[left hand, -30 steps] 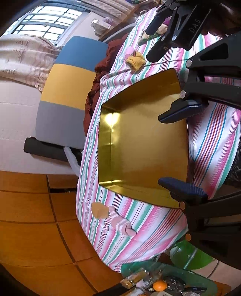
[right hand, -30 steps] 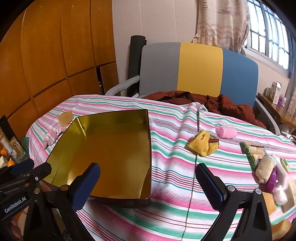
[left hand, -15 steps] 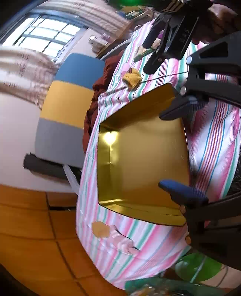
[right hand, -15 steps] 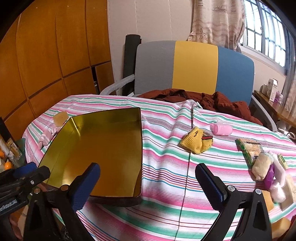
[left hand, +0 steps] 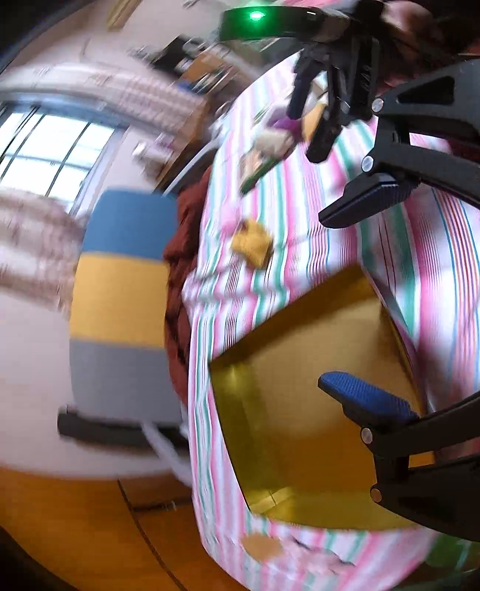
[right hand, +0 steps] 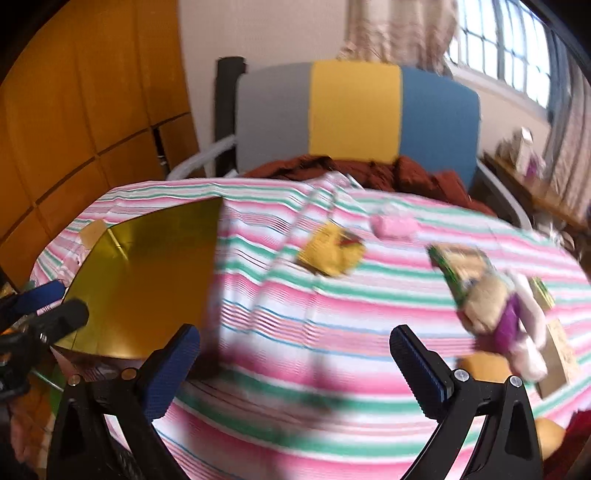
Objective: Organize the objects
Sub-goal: 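Move both tools from the gold tray toward the pile of items, then grasp the yellow sponge with the left gripper while the right gripper approaches the cream box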
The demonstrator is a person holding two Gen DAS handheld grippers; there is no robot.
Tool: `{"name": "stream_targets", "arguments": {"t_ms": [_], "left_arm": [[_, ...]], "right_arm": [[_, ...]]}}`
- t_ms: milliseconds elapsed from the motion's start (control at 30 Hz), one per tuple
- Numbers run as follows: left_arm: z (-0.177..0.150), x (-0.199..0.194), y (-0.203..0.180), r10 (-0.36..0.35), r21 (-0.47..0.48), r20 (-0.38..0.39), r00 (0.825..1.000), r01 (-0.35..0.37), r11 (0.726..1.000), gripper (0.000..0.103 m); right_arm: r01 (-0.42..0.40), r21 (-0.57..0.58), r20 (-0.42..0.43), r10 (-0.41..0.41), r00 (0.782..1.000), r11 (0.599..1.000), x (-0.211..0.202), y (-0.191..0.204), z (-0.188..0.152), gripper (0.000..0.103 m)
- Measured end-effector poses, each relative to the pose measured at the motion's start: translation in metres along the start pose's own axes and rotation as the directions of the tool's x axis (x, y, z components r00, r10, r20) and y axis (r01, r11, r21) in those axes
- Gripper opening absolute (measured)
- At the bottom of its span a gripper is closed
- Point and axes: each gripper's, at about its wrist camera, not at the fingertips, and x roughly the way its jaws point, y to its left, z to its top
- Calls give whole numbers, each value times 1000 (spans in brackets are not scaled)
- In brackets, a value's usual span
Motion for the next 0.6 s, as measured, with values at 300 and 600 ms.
{"name": "stream_targets", "arguments": {"t_ms": [300,600], "left_arm": [[18,61,-100,-264,188,-142,954,288,939,83],[12,125,-211,-410,334,-366,835,529,780,86]], "right_arm": [[75,135,-207,-46,977,988,-39,-141,-20,103],[225,259,-291,-146,945,939,-78,-242,-43,103]]}}
